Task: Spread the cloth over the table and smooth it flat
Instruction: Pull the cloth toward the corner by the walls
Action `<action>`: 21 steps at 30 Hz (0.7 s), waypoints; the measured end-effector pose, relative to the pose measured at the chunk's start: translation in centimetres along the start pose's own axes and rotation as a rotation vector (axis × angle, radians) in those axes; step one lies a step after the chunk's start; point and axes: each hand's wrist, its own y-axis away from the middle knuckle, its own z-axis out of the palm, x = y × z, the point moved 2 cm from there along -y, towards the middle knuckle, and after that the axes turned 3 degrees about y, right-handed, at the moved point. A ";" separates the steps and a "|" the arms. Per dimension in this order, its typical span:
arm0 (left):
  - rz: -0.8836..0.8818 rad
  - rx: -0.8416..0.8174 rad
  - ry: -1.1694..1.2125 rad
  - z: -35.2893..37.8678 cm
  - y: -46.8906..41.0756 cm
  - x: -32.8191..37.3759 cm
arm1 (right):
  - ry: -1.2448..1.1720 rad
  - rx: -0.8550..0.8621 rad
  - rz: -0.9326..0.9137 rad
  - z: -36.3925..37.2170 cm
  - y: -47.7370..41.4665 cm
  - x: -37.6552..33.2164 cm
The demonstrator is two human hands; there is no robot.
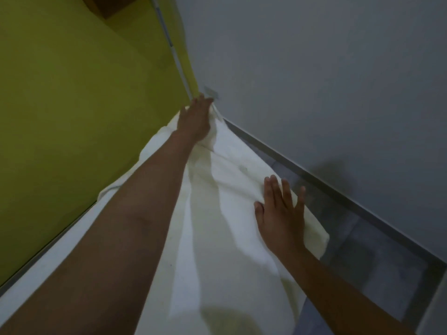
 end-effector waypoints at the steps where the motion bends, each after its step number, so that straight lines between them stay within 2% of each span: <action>1: -0.001 -0.016 -0.027 0.9 0.5 0.4 | 0.005 -0.007 0.015 -0.1 0.3 0.3; 5: -0.204 0.113 -0.043 3.5 4.3 -1.2 | 0.018 -0.056 0.051 -0.3 1.1 1.5; 8: -0.362 0.011 -0.035 5.1 6.9 -3.4 | -0.024 -0.083 0.073 -0.5 1.3 2.1; 10: -0.406 -0.018 0.003 5.2 7.5 -4.4 | -0.064 -0.103 0.065 -0.6 1.5 2.5; 13: -0.409 0.073 -0.089 3.6 6.3 -4.3 | -0.067 -0.098 0.038 -0.5 2.2 2.6; 15: -0.400 0.057 -0.111 2.8 4.8 -3.5 | -0.044 -0.093 0.042 -0.4 2.6 2.3; 17: -0.450 -0.010 -0.053 3.3 3.7 -3.1 | -0.033 -0.107 0.070 -0.4 2.5 2.0; 19: -0.600 -0.047 0.070 4.4 3.4 -3.5 | -0.059 -0.119 0.096 -0.5 2.1 1.9; 21: -0.717 0.000 0.188 5.2 3.5 -4.4 | -0.140 -0.153 0.105 -1.0 1.6 2.1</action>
